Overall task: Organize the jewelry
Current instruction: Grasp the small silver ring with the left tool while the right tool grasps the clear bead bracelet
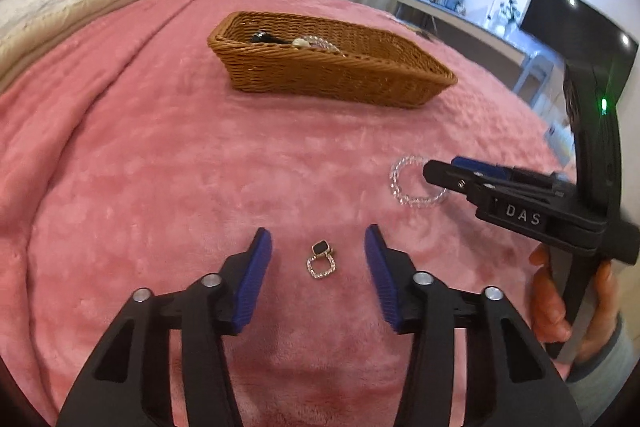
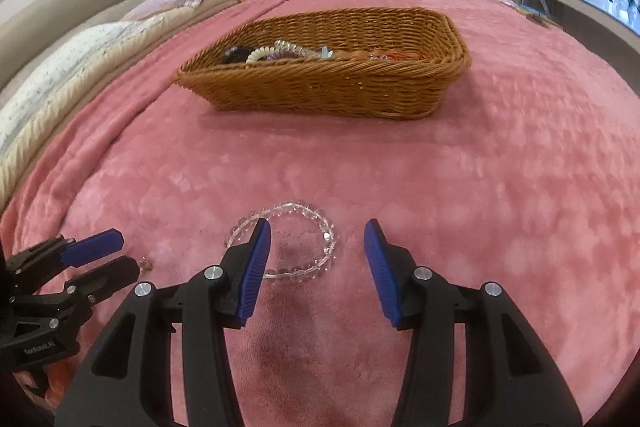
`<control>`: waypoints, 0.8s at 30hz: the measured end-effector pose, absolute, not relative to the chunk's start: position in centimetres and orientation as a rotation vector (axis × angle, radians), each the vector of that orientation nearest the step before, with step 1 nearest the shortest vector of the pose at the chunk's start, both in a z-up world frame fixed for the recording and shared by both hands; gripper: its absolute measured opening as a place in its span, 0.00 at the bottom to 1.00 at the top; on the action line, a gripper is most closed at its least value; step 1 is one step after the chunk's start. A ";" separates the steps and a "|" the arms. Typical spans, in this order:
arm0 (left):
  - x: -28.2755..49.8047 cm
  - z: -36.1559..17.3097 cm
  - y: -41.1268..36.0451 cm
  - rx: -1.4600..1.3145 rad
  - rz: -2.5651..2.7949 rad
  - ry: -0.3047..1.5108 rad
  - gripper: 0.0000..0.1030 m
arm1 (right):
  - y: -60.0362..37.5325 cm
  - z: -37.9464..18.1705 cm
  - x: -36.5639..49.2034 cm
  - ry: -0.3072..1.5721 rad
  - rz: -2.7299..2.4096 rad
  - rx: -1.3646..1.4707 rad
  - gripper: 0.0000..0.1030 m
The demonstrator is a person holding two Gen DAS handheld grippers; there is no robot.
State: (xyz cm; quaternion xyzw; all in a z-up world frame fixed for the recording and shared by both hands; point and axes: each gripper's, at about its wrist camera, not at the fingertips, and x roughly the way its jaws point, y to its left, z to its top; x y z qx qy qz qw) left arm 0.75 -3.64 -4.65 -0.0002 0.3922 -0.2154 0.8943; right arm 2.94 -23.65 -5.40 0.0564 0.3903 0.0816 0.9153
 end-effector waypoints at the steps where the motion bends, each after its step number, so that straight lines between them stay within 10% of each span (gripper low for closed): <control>1: 0.7 -4.7 -4.0 0.018 -0.446 0.814 0.44 | -23.5 -5.4 2.9 0.804 0.162 0.104 0.44; 13: 1.1 -5.5 -4.4 0.044 -0.453 0.868 0.43 | -22.7 -5.8 3.4 0.819 0.080 0.031 0.32; 17: 1.1 -5.6 -4.6 0.045 -0.453 0.867 0.13 | -22.1 -5.8 3.3 0.815 0.102 -0.002 0.17; 24: 0.8 -5.3 -4.5 0.033 -0.464 0.846 0.05 | -22.2 -5.6 2.9 0.797 0.135 0.016 0.06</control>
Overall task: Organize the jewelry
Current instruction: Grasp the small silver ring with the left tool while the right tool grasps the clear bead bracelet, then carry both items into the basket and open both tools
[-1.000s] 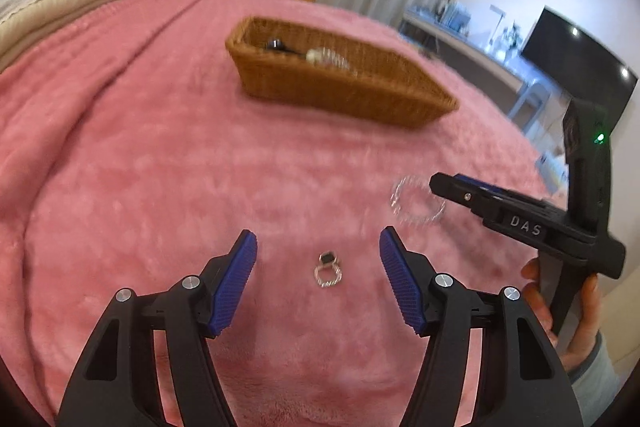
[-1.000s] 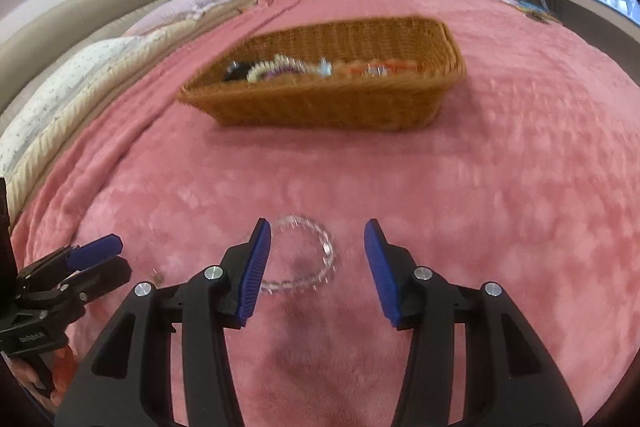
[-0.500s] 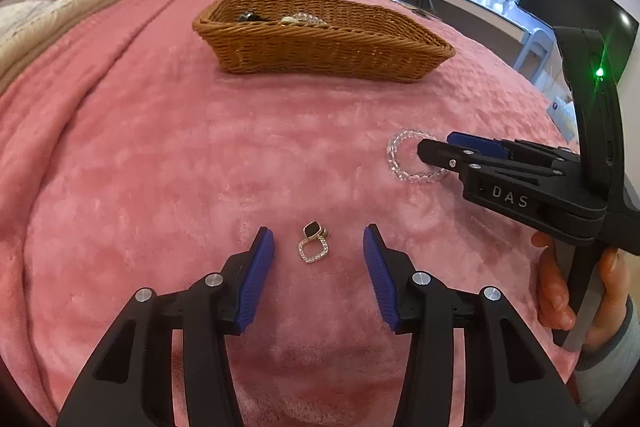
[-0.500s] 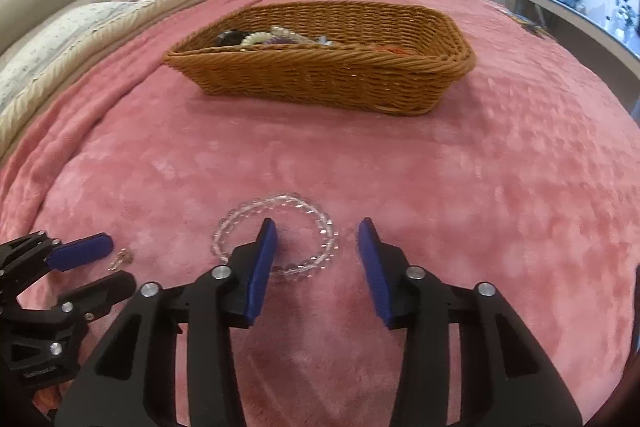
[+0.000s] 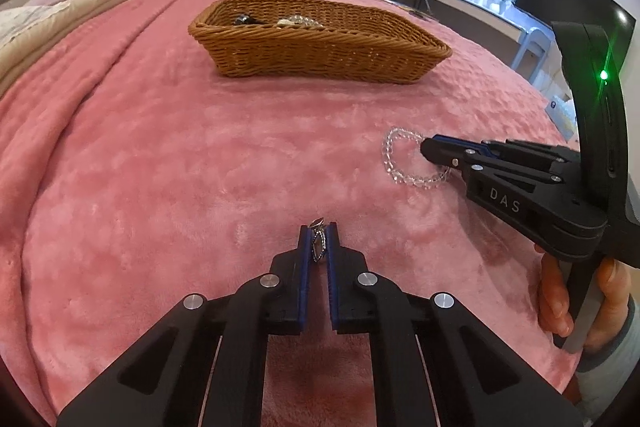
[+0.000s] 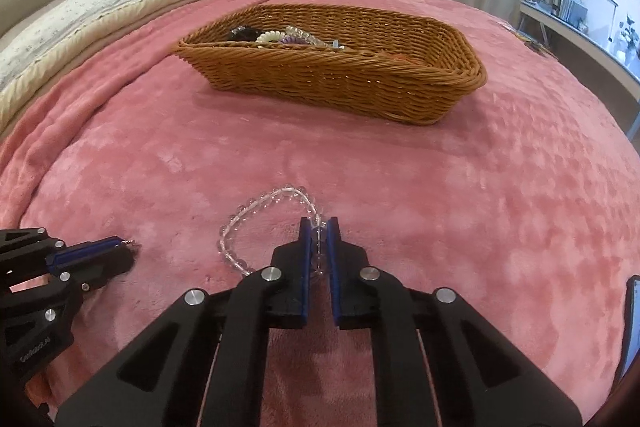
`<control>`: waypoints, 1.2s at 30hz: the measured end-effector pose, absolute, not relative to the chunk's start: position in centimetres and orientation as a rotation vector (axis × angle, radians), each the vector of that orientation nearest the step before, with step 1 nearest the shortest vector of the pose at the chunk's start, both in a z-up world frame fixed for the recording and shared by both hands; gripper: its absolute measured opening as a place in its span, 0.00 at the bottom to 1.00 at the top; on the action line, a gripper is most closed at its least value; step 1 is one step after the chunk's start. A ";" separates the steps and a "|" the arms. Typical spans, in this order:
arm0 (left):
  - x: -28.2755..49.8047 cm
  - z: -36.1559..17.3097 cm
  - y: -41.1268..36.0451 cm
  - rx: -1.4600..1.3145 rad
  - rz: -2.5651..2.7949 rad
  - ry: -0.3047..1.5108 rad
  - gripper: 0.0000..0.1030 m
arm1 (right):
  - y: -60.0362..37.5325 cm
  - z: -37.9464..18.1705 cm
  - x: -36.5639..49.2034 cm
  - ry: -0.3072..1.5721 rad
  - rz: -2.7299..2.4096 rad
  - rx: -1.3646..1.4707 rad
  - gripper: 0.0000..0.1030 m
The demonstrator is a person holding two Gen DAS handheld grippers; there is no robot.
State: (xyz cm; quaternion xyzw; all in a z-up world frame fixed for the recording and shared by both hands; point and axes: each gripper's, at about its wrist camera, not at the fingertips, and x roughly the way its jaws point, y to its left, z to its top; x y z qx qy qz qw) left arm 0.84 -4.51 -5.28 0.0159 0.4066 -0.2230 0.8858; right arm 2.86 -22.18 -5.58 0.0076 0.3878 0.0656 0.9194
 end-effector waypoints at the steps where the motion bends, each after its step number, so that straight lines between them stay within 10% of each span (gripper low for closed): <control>1: 0.9 -5.2 -4.4 0.027 -0.465 0.843 0.04 | -22.2 -5.5 2.9 0.795 0.139 0.022 0.06; 36: -0.8 1.1 -2.6 -0.140 -0.495 0.594 0.00 | -26.9 2.8 -2.0 0.685 0.287 0.293 0.06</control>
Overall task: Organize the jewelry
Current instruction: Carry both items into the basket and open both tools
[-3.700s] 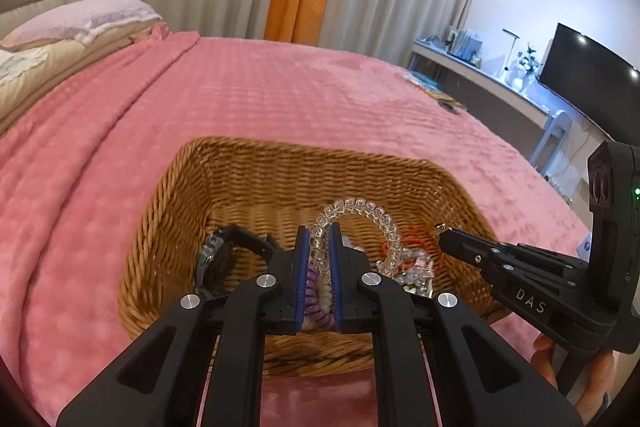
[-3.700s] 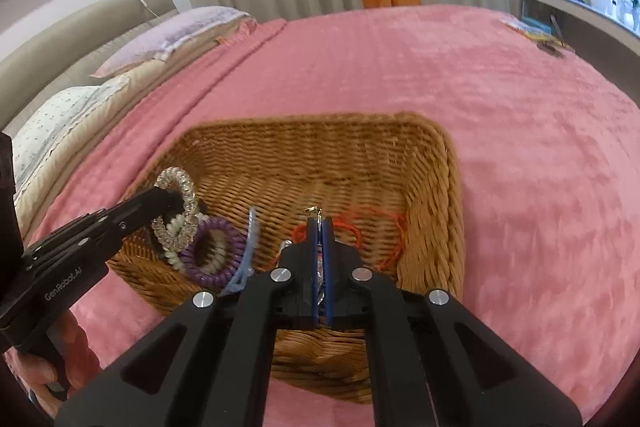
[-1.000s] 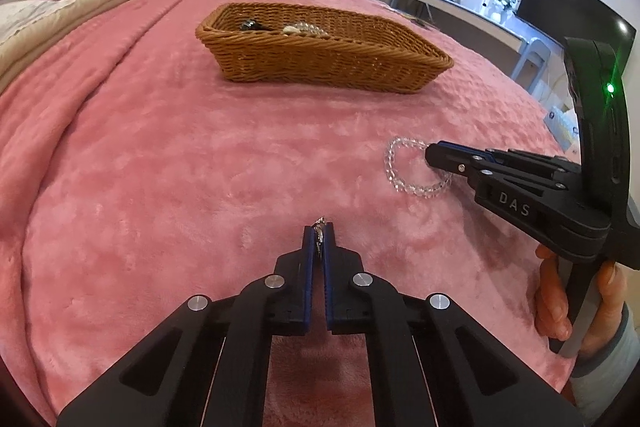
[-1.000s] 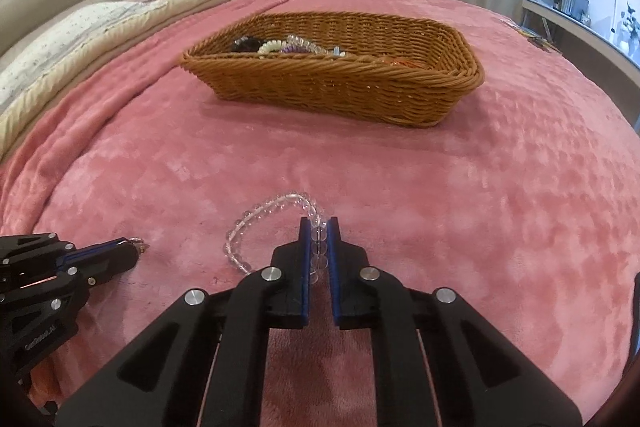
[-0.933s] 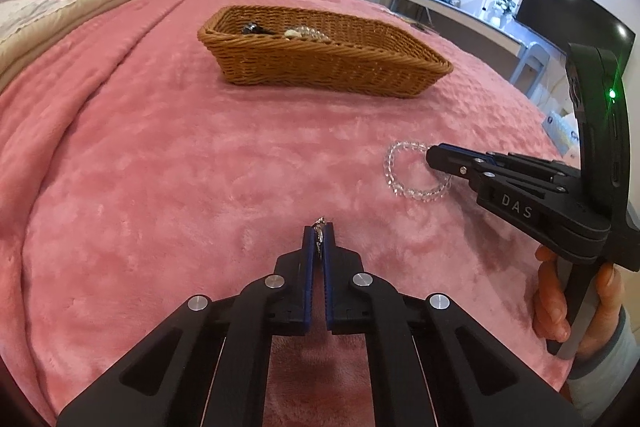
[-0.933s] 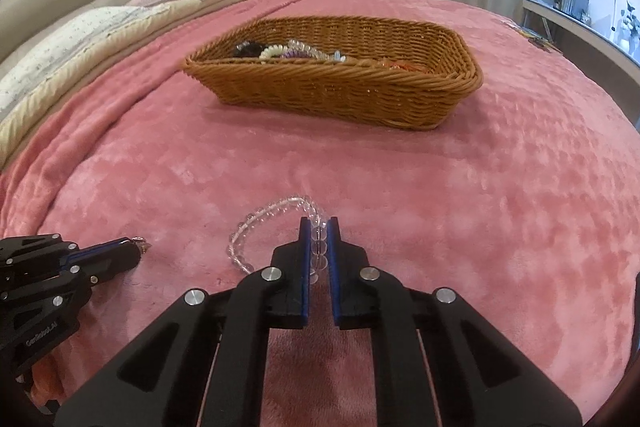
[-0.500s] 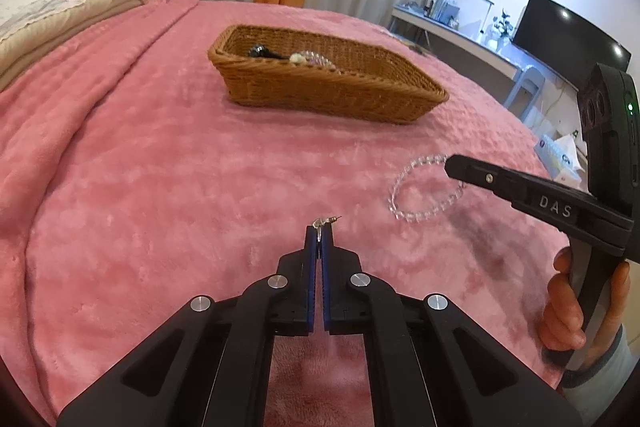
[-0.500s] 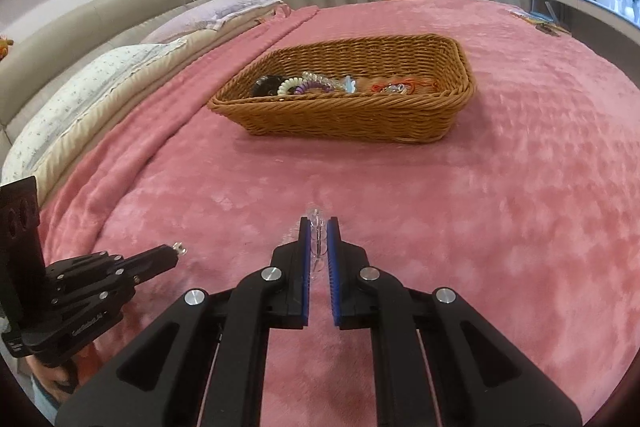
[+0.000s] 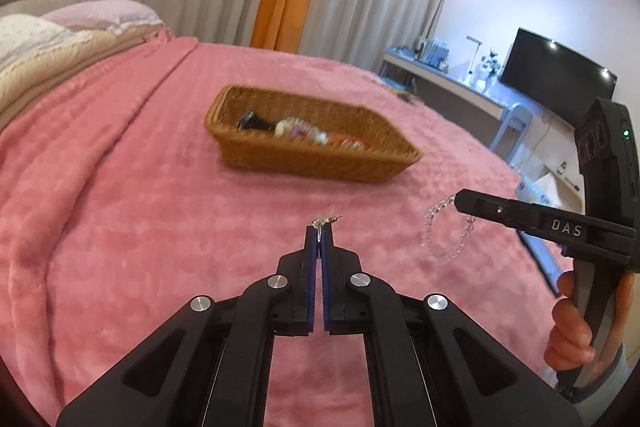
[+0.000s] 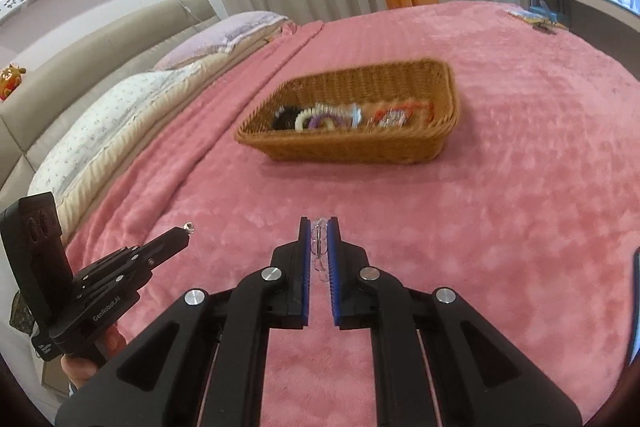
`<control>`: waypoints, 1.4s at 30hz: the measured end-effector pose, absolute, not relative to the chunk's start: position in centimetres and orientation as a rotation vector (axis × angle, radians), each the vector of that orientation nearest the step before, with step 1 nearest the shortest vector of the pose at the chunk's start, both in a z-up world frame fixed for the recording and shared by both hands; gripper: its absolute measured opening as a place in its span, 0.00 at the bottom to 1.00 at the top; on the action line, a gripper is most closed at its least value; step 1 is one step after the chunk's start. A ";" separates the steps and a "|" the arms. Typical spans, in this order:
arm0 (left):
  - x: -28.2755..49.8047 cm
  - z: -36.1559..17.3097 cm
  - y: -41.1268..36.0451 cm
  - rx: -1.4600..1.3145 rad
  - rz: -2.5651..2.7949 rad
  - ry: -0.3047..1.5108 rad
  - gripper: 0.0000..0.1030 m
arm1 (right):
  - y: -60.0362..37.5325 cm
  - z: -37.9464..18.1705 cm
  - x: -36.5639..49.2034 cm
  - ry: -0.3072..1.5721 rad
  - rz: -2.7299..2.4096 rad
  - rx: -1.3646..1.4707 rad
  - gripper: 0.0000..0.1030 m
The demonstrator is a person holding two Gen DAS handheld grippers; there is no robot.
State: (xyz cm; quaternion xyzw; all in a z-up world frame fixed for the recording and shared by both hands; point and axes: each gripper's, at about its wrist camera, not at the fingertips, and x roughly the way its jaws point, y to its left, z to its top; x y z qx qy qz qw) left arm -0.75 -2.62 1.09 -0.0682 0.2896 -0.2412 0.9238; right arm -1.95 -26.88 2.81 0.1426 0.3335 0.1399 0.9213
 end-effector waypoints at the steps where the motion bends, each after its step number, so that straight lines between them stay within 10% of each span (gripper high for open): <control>1: -0.7 1.8 -2.7 -0.143 -0.497 0.583 0.00 | -27.1 3.6 -2.0 0.674 0.287 0.293 0.06; 15: 7.3 9.7 -6.9 -0.079 -0.498 0.474 0.00 | -28.6 10.3 6.4 0.548 0.235 0.242 0.06; 36: 21.9 1.0 -9.5 -0.112 -0.433 0.649 0.01 | -29.7 0.7 21.2 0.701 0.192 0.307 0.06; 39: 21.6 0.9 -9.4 -0.118 -0.429 0.647 0.18 | -30.0 0.7 21.0 0.697 0.176 0.308 0.09; 42: 20.9 1.7 -8.7 -0.147 -0.433 0.618 0.35 | -30.3 1.4 20.1 0.671 0.171 0.317 0.36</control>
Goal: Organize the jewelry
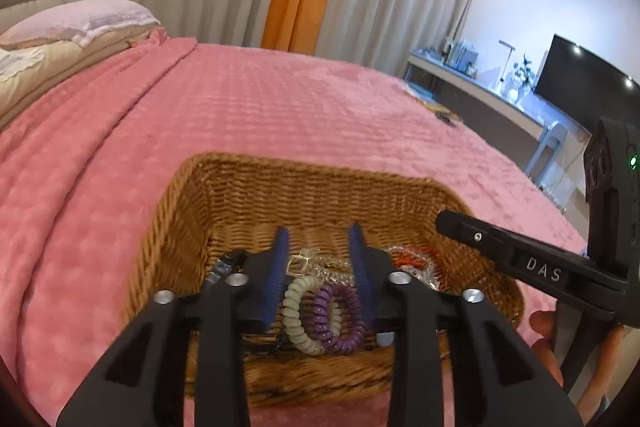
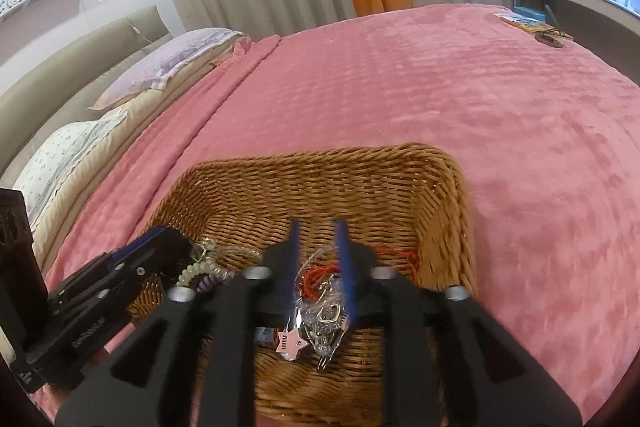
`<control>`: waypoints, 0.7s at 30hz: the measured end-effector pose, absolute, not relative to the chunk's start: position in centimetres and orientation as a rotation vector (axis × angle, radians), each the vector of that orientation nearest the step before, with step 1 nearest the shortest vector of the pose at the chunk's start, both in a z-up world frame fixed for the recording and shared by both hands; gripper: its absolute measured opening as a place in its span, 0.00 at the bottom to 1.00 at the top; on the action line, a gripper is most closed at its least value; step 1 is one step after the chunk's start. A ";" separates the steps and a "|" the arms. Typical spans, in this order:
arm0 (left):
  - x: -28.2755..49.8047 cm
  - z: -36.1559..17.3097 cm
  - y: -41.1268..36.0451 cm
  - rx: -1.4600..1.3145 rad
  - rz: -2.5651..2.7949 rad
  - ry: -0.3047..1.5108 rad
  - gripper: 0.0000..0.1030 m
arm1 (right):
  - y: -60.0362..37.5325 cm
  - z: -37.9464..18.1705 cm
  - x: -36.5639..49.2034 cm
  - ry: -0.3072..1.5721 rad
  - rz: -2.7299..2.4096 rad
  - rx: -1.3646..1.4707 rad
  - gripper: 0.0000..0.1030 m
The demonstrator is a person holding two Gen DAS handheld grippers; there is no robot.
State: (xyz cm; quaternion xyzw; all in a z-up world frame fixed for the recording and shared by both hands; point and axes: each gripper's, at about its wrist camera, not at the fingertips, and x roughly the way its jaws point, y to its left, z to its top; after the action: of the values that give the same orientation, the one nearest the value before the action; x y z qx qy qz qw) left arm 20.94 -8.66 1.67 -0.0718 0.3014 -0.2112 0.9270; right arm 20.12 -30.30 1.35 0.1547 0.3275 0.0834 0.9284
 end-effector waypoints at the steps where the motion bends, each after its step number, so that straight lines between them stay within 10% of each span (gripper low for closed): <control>1: 20.6 2.0 -8.3 -0.165 -0.438 0.608 0.44 | -30.3 1.7 19.7 0.659 0.169 0.317 0.42; 11: 13.0 8.6 -4.2 -0.257 -0.463 0.412 0.88 | -30.1 7.1 11.7 0.544 0.177 0.281 0.50; 21: 3.3 8.7 -2.1 -0.151 -0.279 0.354 0.91 | -26.6 7.5 1.8 0.464 0.134 0.131 0.63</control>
State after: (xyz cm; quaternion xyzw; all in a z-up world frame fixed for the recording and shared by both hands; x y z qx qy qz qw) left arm 3.28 -2.06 8.70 -0.0749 0.1752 -0.1383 0.9719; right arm 1.81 -26.60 7.53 0.0650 0.2297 0.0663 0.9688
